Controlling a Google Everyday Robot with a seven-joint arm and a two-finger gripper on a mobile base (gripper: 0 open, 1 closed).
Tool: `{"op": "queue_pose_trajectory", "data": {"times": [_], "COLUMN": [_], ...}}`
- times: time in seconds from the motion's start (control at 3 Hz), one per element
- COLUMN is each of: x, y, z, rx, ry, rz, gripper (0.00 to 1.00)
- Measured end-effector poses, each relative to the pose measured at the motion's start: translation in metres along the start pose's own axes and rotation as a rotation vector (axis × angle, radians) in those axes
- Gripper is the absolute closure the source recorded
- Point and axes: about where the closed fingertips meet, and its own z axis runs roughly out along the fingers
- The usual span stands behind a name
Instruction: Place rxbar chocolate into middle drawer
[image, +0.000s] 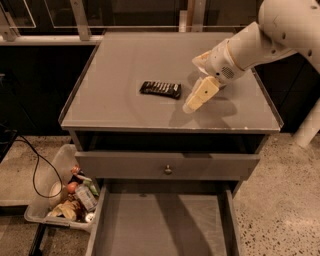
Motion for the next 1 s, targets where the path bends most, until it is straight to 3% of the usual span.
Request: {"op": "queue_pose_trajectory", "data": {"times": [0.33,1.0], "x": [0.008,0.002], "y": [-0.014,-0.034], "z": [0.025,0.053], "rx": [-0.045,-0.089], "ry": [-0.03,-0.038], "rz": [0.035,0.036], "gripper": [0.0,0.0]}}
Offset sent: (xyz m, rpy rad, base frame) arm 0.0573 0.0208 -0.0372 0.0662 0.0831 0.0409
